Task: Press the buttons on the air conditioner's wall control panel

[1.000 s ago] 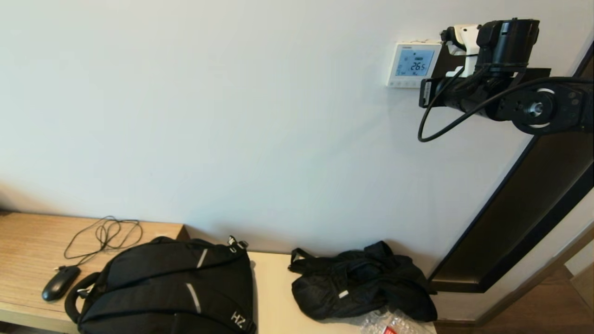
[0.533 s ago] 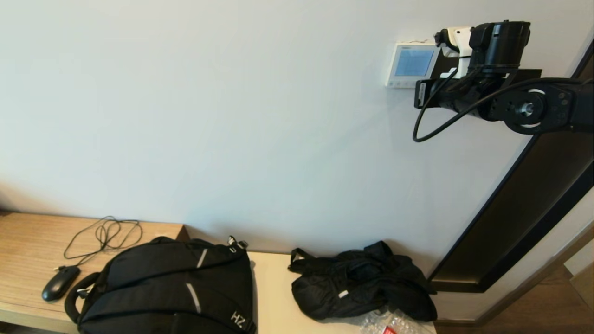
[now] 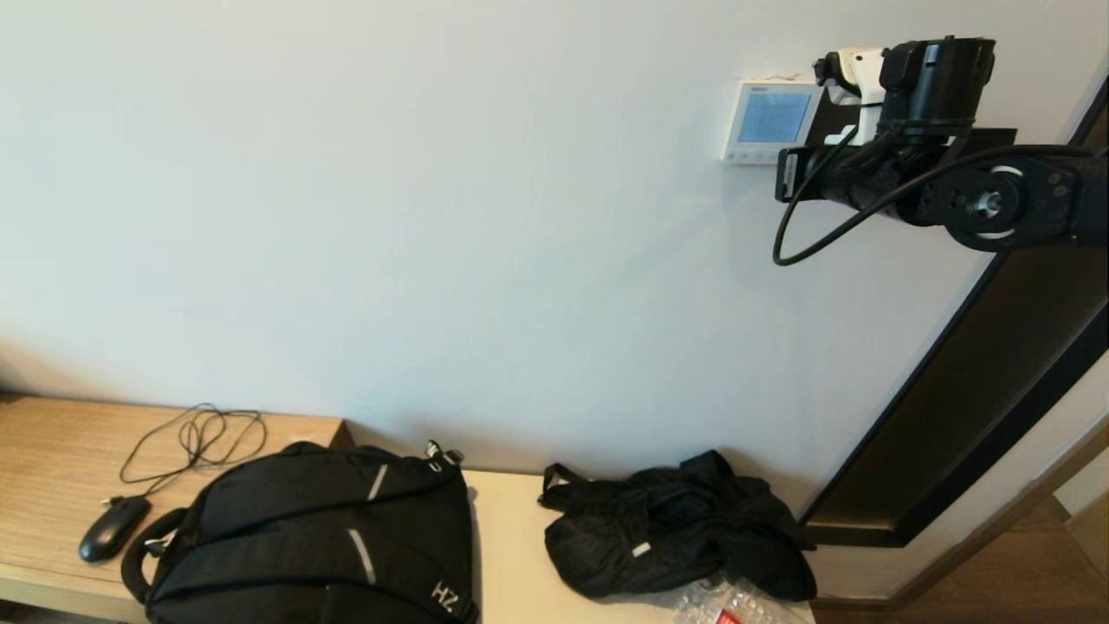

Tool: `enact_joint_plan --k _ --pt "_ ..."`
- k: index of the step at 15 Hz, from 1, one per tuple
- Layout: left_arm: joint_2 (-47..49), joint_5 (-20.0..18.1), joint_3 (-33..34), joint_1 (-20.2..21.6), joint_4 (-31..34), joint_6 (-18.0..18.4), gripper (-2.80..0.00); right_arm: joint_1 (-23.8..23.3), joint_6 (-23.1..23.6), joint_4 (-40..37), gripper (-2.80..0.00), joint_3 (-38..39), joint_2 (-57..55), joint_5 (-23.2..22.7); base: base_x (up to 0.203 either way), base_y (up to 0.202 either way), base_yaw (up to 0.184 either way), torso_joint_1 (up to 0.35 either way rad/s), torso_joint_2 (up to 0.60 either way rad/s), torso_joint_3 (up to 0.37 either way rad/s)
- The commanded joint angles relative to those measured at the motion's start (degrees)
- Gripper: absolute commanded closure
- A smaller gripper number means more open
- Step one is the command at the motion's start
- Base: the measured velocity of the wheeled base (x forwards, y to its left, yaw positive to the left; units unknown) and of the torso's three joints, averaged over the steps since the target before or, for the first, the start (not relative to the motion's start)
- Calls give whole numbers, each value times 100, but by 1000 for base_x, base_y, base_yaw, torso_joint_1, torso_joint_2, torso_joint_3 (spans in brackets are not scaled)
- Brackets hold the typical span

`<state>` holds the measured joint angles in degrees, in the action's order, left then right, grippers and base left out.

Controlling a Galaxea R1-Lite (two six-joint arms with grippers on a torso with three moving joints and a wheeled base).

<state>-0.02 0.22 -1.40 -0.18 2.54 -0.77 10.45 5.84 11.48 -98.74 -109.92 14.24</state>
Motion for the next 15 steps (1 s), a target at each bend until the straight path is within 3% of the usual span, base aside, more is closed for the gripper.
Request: enact_joint_plan --k 1,7,15 --pt "-6 4 0 1 1 -2 0 1 5 3 0 255 348 9 0 0 0 0 0 0" --pt "-6 4 0 1 1 -2 0 -56 -3 11 0 1908 2218 -1 0 0 0 0 0 0" --pt "-6 4 0 1 1 -2 0 -414 97 -316 0 5372 5889 4 0 0 0 0 0 0"
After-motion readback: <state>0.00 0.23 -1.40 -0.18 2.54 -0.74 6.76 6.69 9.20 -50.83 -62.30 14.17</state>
